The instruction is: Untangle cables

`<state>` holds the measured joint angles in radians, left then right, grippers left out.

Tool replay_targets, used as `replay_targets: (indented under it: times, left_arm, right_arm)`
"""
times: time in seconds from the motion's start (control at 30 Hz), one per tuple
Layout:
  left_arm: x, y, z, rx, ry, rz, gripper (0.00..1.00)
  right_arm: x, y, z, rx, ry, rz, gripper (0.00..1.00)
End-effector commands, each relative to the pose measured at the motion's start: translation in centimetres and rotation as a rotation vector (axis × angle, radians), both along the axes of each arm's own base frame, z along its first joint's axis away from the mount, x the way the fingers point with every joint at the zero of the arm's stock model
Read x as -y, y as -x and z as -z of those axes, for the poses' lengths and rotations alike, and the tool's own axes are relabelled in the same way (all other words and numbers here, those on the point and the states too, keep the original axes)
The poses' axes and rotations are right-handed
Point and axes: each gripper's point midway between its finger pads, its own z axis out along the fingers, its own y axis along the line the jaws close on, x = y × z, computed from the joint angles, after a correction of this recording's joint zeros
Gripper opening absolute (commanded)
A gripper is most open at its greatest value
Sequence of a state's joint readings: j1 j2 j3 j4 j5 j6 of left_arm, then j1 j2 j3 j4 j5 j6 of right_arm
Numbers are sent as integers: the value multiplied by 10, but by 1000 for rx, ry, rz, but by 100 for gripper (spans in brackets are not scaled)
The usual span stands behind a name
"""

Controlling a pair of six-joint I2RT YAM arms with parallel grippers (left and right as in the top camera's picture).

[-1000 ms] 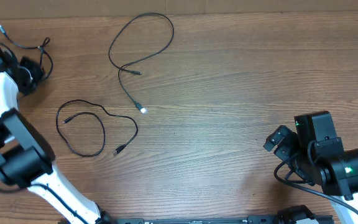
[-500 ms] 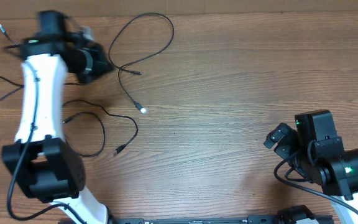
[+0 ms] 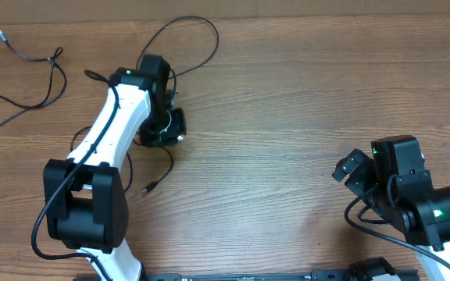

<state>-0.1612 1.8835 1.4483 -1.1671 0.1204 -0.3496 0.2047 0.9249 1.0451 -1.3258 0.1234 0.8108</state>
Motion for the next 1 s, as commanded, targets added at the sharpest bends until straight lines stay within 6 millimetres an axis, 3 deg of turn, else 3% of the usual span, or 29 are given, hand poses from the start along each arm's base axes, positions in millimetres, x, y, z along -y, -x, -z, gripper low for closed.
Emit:
replay_targets:
  times: [0.0, 0.07, 0.23, 0.4, 0.5, 0.53, 0.6, 0.63, 0.67, 0.7, 0.97]
  left_arm:
    - [-70, 17, 19, -46, -326, -64, 4]
    - [-100, 25, 29, -59, -404, -160, 4]
    - [-122, 35, 48, -87, -322, -264, 5]
    - [-98, 14, 31, 4, -178, -123, 4]
    - [-72, -15, -7, 156, -38, -107, 5]
    - [-66, -23, -25, 216, 3, -106, 16]
    - [-62, -31, -54, 298, 32, -97, 50]
    - [-61, -34, -69, 340, 39, -86, 75]
    - [-61, -34, -86, 385, 37, -74, 93]
    - [-61, -32, -98, 419, 36, -66, 99]
    - [-60, 4, -176, 639, 29, -44, 100]
  right_arm:
    - [2, -1, -3, 18, 16, -3, 100]
    - [2, -2, -3, 22, 15, -3, 100]
    - [1, -7, -5, 40, 12, -3, 100]
    - [0, -13, -5, 47, 10, -3, 100]
    - [0, -14, -3, 39, 12, -3, 100]
    - [0, -14, -3, 39, 12, -3, 100]
    - [0, -13, -4, 46, 11, -3, 100]
    - [1, -13, -6, 54, 13, -1, 100]
    - [2, -13, -8, 67, 18, 3, 100]
    - [3, -12, -11, 82, 23, 3, 100]
    - [5, -14, -36, 225, 25, -32, 100]
